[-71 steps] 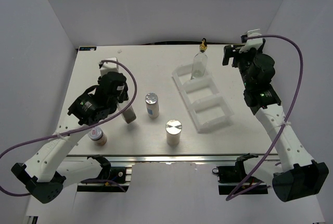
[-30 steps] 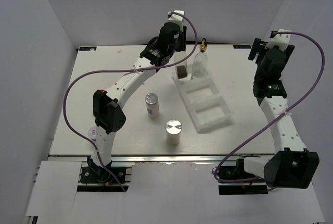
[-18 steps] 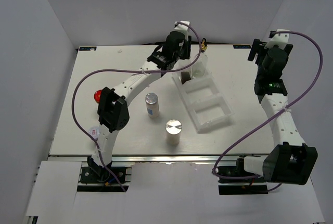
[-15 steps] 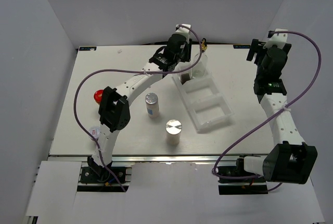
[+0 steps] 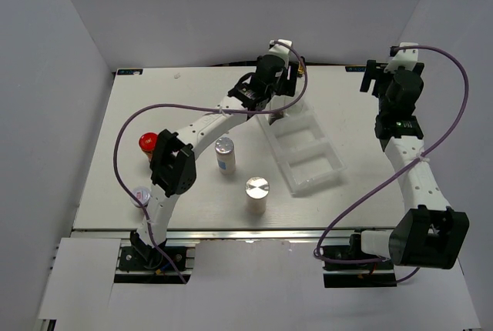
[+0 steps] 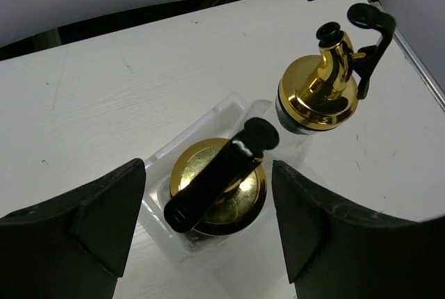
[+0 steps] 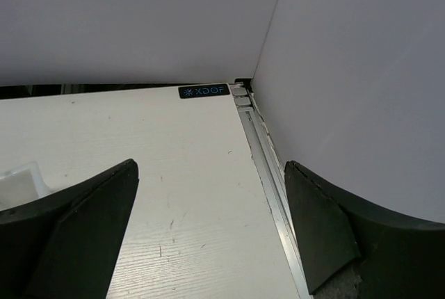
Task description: Organize the condiment bottles
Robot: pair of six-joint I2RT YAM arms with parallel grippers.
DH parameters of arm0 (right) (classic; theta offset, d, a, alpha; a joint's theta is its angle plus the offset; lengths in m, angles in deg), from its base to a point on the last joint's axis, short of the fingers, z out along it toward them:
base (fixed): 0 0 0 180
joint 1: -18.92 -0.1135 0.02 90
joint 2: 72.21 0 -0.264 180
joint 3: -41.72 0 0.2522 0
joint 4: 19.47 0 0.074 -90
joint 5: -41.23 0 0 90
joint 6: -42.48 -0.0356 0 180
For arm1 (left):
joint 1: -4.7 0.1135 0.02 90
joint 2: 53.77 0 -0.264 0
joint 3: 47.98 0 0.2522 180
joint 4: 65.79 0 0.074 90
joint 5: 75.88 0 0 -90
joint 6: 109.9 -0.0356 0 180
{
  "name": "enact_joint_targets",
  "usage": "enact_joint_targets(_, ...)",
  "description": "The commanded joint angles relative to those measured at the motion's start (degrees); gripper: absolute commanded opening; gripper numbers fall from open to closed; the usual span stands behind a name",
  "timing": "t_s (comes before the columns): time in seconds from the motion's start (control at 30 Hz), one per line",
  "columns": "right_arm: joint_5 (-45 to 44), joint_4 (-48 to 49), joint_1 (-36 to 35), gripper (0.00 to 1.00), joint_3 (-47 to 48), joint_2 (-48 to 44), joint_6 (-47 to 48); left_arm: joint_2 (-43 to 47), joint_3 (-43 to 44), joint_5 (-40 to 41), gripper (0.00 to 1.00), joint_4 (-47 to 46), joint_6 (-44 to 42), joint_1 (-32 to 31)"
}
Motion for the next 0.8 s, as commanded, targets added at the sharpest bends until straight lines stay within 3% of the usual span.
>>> enact_joint_targets(0.0, 2.66, 0.44, 0.35, 0.89, 1.36, -3.10, 1.23, 3.83, 2.85, 2.36, 0.82, 0.79, -0.39, -0.50)
enact_joint_targets(0.2, 9.86, -4.91, 0.17, 0.89, 2.76, -7.13, 3.78, 6.99, 2.60, 4.65, 0.85, 3.87, 0.14, -0.59)
enact_joint_targets(0.27, 13.89, -6.50, -0.18, 0.89, 2.94, -9.76, 4.92, 8.92, 0.23, 4.56, 0.97, 4.31, 0.31, -0.68)
enact_joint_targets(0.4, 32.04, -15.36, -1.41, 0.89, 6.09, -12.15, 7.73, 14.90, -6.34, 1.67, 0.98, 3.87, 1.98, -0.85)
enact_joint_targets(0.53, 43.16, -27.49, -8.51, 0.89, 10.75, -12.50, 9.75, 23.58, -14.44, -0.89, 0.98, 3.52, 3.65, -1.38)
enact_joint_targets(0.67, 45.64, -30.66, -15.72, 0.89, 10.49, -14.17, 12.57, 32.97, -24.54, -0.36, 0.98, 3.17, 5.59, -1.56)
enact_joint_targets(0.77, 45.46, -35.23, -23.54, 0.89, 11.98, -12.52, 15.38, 40.46, -36.14, 5.24, 0.98, 1.07, 7.52, -1.56)
